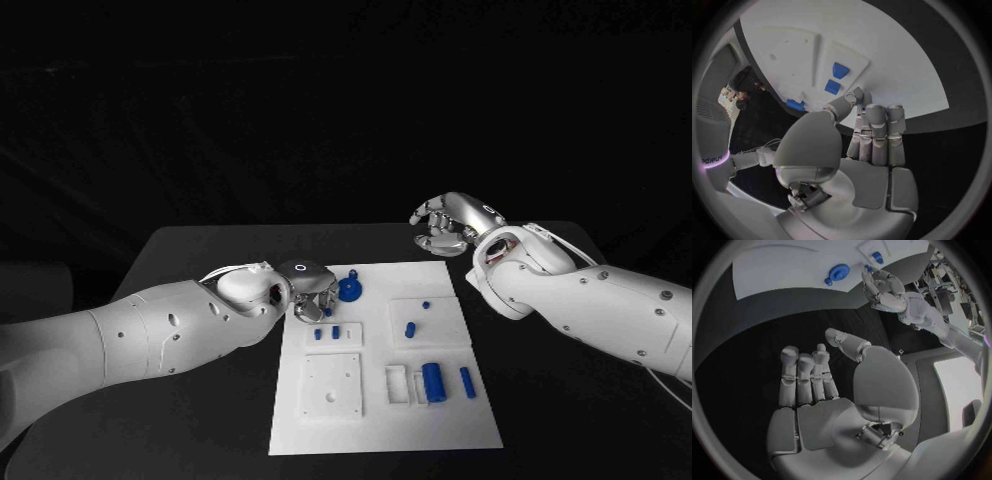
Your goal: Assemble the parts on the task board
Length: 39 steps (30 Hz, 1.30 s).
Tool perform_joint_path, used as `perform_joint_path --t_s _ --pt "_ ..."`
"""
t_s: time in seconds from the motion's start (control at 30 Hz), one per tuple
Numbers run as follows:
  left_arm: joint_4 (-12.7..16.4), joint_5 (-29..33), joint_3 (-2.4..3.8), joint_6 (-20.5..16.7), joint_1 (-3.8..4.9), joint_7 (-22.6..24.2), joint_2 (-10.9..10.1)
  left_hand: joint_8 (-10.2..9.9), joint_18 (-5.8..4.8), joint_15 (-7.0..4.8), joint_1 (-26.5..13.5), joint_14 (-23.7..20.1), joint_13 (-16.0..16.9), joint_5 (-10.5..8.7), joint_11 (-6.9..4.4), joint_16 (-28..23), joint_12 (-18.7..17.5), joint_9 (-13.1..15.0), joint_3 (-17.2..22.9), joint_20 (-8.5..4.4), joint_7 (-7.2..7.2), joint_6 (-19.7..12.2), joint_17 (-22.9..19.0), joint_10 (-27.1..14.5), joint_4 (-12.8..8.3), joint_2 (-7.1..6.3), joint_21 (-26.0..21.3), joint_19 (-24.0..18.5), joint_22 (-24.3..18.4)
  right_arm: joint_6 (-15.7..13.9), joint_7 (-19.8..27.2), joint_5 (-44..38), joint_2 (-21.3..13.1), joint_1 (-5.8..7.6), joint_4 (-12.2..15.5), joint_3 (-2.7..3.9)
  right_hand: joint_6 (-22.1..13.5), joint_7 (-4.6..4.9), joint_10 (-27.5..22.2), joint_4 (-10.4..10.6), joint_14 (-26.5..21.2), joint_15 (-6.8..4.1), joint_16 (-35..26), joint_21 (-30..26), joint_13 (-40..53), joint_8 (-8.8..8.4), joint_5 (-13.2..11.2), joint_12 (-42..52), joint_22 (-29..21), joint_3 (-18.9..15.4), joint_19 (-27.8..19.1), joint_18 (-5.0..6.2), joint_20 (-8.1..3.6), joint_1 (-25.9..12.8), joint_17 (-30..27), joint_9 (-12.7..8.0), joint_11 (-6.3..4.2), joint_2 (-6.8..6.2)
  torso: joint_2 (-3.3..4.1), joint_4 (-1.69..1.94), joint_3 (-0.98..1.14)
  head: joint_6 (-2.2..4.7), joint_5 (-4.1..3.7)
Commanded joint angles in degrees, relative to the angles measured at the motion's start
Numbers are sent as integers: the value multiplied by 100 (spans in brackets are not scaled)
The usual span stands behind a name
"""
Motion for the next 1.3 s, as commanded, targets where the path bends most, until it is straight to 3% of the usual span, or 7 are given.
perform_joint_path --t_s 0.03,1.3 --pt "1 25 4 -20 1 18 26 28 310 -48 6 5 5 19 2 16 -21 4 35 -158 -5 35 10 53 5 32 20 18 7 66 10 -63 5 3 2 4 -88 117 -34 30 3 -6 -9 -18 -10 27 8 27 6 1 -12 254 15 56 -8 -4 -1 11 1 1 0 -1 4" --pt "-131 -6 1 432 -13 -148 188 16 308 -48 10 3 9 19 3 15 -36 -4 47 -163 -4 34 15 49 0 44 21 21 10 109 -8 -77 6 4 2 4 -85 116 -36 32 0 -7 -5 -18 -20 33 -29 35 10 12 -14 254 17 74 -12 -4 -2 10 2 1 0 -34 -9"
